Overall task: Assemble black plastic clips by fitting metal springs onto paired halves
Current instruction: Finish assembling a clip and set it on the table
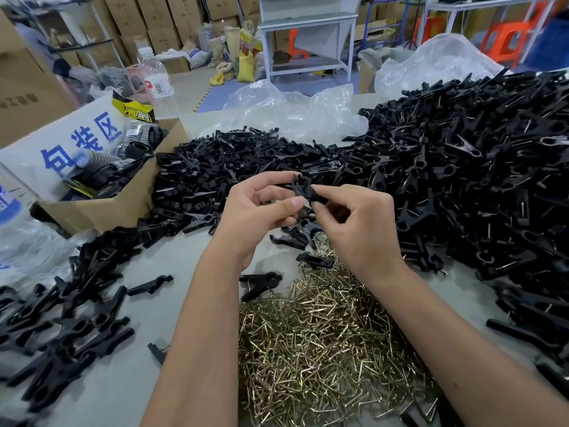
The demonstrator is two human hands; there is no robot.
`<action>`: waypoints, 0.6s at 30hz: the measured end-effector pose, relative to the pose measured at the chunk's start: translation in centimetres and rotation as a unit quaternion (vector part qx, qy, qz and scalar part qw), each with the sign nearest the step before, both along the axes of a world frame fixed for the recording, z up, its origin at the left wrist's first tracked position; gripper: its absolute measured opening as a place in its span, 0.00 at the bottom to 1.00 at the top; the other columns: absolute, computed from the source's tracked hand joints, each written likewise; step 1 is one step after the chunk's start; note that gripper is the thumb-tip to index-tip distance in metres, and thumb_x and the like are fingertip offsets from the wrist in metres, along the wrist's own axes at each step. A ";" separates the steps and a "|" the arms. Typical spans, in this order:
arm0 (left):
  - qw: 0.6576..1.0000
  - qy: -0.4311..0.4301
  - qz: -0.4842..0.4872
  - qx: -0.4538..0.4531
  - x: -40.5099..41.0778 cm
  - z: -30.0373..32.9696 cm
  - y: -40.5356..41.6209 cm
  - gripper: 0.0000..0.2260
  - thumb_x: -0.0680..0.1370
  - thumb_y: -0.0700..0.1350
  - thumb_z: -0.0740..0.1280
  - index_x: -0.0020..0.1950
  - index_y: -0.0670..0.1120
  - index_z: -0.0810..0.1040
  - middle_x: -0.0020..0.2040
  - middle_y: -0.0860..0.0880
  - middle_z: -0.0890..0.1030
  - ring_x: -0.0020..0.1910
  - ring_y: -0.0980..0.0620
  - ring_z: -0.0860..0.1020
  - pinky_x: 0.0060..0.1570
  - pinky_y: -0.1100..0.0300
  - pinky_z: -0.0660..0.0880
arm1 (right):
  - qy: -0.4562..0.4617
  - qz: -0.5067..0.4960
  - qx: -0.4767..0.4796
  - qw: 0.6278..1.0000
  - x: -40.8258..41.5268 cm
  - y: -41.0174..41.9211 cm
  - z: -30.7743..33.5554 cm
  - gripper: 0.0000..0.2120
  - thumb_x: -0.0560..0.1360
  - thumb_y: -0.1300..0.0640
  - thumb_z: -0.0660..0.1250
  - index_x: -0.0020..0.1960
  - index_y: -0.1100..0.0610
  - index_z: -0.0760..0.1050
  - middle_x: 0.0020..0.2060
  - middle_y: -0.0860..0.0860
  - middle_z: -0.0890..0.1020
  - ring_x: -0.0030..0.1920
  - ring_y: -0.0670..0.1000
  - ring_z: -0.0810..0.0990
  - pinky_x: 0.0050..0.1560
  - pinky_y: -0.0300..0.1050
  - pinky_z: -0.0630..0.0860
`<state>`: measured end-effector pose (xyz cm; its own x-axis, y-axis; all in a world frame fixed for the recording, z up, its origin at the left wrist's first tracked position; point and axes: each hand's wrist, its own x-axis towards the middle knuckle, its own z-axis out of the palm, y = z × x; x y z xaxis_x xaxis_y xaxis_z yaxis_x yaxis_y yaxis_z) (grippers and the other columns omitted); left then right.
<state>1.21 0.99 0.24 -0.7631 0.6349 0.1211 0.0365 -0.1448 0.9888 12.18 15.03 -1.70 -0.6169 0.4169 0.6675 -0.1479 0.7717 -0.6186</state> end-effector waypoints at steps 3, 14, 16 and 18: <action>1.000 0.005 0.002 -0.001 -0.1 -0.1 0.0 0.16 0.75 0.34 0.76 0.62 0.44 0.84 0.40 0.47 0.82 0.39 0.52 0.81 0.41 0.61 0.80 | -0.003 -0.004 0.029 1.000 0.0 0.1 0.0 0.11 0.76 0.62 0.74 0.58 0.57 0.87 0.43 0.48 0.87 0.40 0.42 0.81 0.46 0.32 0.76; 1.000 0.006 -0.011 -0.003 0.0 -0.2 0.3 0.17 0.75 0.33 0.75 0.62 0.46 0.84 0.40 0.49 0.83 0.38 0.53 0.81 0.42 0.60 0.80 | 0.025 -0.027 0.020 0.999 0.1 0.0 0.0 0.10 0.76 0.63 0.74 0.57 0.59 0.86 0.44 0.49 0.87 0.42 0.43 0.83 0.47 0.36 0.79; 1.000 0.003 -0.008 -0.001 -0.1 -0.3 0.2 0.17 0.75 0.33 0.76 0.62 0.47 0.85 0.39 0.49 0.83 0.38 0.52 0.81 0.42 0.60 0.80 | 0.022 -0.025 0.024 0.999 0.1 0.0 0.0 0.11 0.76 0.63 0.74 0.58 0.59 0.86 0.43 0.48 0.86 0.41 0.40 0.81 0.46 0.32 0.77; 1.000 0.003 -0.008 0.001 -0.2 -0.3 0.1 0.17 0.75 0.33 0.76 0.61 0.47 0.85 0.39 0.48 0.83 0.38 0.52 0.81 0.42 0.60 0.79 | 0.014 -0.018 0.034 0.999 0.1 -0.1 -0.1 0.10 0.76 0.64 0.74 0.57 0.59 0.86 0.41 0.45 0.84 0.39 0.35 0.77 0.44 0.27 0.71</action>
